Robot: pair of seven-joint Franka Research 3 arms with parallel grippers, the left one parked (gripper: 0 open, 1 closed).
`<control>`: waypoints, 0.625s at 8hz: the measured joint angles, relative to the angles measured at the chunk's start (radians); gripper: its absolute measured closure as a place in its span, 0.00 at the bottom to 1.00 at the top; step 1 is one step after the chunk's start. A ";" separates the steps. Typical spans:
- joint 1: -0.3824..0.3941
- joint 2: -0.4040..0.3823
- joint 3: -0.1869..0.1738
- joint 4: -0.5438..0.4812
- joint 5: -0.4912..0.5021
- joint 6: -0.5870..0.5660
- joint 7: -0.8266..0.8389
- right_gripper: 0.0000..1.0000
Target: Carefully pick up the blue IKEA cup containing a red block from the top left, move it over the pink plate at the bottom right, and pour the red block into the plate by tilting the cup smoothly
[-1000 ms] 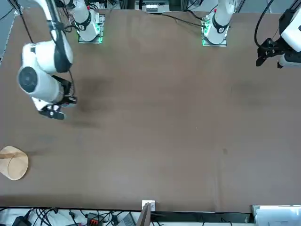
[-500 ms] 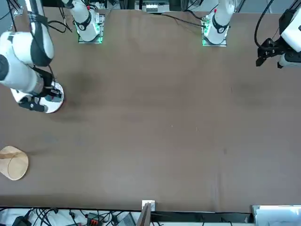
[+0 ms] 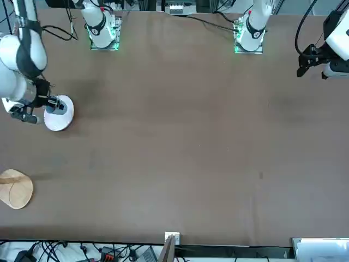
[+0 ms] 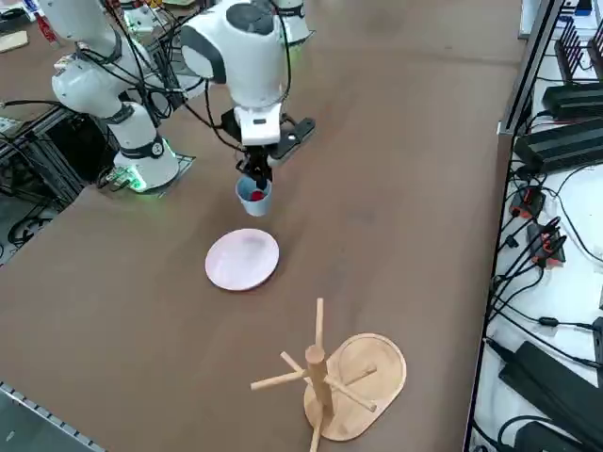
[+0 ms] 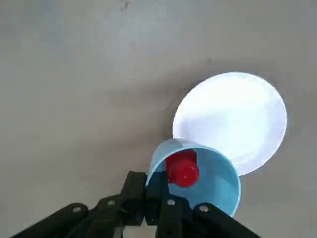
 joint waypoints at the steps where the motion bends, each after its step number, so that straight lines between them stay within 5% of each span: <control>1: -0.034 0.007 0.000 -0.006 0.051 -0.001 -0.037 0.97; 5: -0.144 0.061 0.000 -0.004 0.266 -0.065 -0.242 0.97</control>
